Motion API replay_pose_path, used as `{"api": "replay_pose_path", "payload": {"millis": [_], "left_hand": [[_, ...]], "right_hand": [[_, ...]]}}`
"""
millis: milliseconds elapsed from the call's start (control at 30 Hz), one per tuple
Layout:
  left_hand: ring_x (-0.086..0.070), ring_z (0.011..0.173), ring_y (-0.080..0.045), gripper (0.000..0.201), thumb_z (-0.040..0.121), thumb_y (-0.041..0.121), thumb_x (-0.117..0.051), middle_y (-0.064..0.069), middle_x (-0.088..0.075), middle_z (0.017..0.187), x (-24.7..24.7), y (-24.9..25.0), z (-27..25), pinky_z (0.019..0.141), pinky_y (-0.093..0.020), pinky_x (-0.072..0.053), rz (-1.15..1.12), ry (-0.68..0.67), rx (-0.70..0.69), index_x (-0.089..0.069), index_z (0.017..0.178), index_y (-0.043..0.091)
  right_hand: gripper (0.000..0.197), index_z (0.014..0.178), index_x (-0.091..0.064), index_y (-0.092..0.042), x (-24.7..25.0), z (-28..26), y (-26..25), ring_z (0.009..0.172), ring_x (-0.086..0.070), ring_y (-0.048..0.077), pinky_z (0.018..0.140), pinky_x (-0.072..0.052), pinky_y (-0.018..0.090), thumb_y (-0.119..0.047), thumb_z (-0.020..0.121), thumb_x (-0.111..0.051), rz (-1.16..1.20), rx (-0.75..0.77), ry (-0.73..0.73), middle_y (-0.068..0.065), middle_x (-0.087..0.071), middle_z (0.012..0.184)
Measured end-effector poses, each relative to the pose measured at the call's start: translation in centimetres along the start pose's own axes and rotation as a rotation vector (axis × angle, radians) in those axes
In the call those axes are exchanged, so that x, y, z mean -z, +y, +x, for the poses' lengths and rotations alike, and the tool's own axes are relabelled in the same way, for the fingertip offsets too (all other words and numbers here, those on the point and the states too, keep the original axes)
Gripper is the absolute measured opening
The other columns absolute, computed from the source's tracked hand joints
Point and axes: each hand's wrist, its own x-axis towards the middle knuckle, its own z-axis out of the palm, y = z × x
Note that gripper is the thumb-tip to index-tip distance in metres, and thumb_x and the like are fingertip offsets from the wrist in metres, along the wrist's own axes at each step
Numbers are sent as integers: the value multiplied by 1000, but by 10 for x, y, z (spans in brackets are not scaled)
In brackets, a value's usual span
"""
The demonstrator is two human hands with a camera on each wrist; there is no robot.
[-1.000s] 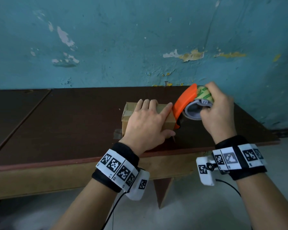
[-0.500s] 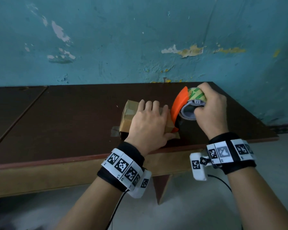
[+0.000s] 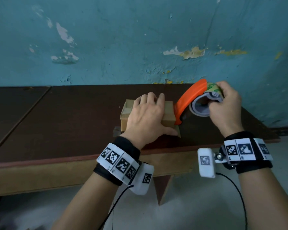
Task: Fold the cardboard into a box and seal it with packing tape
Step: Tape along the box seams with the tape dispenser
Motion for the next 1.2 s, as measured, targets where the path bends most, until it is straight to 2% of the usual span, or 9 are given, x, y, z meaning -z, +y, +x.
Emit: {"api": "replay_pose_path", "payload": {"millis": [133, 200, 367, 467, 567, 733, 900, 1000, 1200], "left_hand": [[-47, 126, -30, 119, 64, 89, -68, -10, -48, 137, 14, -17, 5, 109, -43, -39, -89, -27, 50, -40, 154, 15], [-47, 124, -29, 117, 59, 91, -69, -7, -50, 135, 17, -21, 6, 107, -44, -39, -116, -28, 71, -46, 149, 20], [-53, 122, -31, 117, 52, 92, -72, -7, -57, 130, 9, -2, 6, 109, -45, -40, 24, -114, 22, -51, 140, 17], [-55, 120, -31, 113, 51, 89, -75, -7, -60, 127, 4, 7, 9, 109, -45, -39, 62, -122, 14, -52, 134, 16], [-55, 121, -31, 113, 50, 88, -77, -7, -60, 128, 2, 9, 11, 110, -45, -38, 72, -142, 29, -51, 133, 15], [-55, 120, -30, 110, 51, 84, -81, -8, -60, 126, -8, 16, 10, 109, -42, -38, 140, -174, 11, -51, 130, 14], [-55, 119, -30, 108, 52, 82, -82, -8, -60, 125, -9, 17, 10, 108, -42, -37, 155, -178, 4, -52, 128, 12], [-55, 121, -30, 107, 53, 82, -81, -9, -60, 126, -9, 18, 9, 112, -43, -36, 155, -195, 4, -52, 127, 11], [-55, 122, -29, 107, 53, 81, -82, -8, -60, 126, -7, 18, 8, 113, -42, -35, 135, -196, 19, -53, 128, 12]], "right_hand": [[37, 93, -62, -16, 6, 5, -6, 73, -63, 4, 67, -52, 23, 14, 72, -60, 158, -91, -55, -6, -65, 82], [36, 96, -62, -20, 10, 5, -11, 79, -68, 6, 73, -53, 24, 7, 72, -68, 256, -108, -143, -5, -69, 87], [32, 96, -62, -22, 17, 4, -22, 83, -64, 16, 80, -49, 34, -44, 75, -71, 436, -164, -351, -2, -66, 88], [53, 83, -52, -20, 8, 2, -26, 67, -53, 9, 70, -40, 30, -67, 72, -73, 338, -185, -249, -6, -53, 72], [53, 79, -56, -16, -7, -2, -30, 62, -54, 11, 60, -41, 26, -61, 67, -82, 215, -261, -59, -3, -57, 71], [33, 75, -59, -16, -17, -12, -26, 62, -56, 13, 58, -44, 30, -43, 64, -75, 111, -334, -15, -4, -59, 68], [39, 73, -53, -15, -17, -23, -32, 60, -54, 16, 55, -41, 32, -48, 60, -69, -17, -226, -21, -4, -56, 65], [45, 82, -53, -19, -22, -25, -46, 67, -56, 18, 54, -35, 29, -55, 62, -69, -231, -111, -62, -2, -60, 76], [48, 88, -53, -19, -22, -27, -52, 73, -59, 21, 54, -39, 29, -59, 64, -68, -314, -81, -77, 1, -60, 83]]}}
